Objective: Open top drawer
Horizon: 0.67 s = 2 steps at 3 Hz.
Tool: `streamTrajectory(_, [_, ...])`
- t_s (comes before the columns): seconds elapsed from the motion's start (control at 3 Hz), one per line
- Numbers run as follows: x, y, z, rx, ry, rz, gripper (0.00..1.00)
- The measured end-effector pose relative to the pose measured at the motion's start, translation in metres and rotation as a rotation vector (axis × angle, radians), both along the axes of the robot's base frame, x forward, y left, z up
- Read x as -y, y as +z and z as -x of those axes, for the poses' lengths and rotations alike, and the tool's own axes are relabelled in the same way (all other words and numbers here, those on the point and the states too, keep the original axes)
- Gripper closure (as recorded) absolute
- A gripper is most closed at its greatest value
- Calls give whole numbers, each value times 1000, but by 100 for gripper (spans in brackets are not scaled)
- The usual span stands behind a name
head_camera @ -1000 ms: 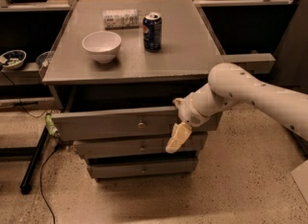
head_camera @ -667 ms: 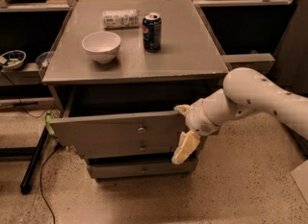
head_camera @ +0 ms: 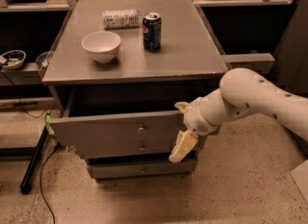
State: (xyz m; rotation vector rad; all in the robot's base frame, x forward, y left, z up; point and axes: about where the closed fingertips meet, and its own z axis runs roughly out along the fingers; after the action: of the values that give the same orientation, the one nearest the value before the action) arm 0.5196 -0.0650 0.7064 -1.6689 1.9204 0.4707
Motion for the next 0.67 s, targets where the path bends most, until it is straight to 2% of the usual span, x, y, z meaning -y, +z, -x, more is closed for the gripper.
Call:
streamTrajectory(0.33, [2, 10, -12, 62, -40, 45, 0])
streamTrajectory(0.67, [2, 10, -13, 65, -42, 46, 0])
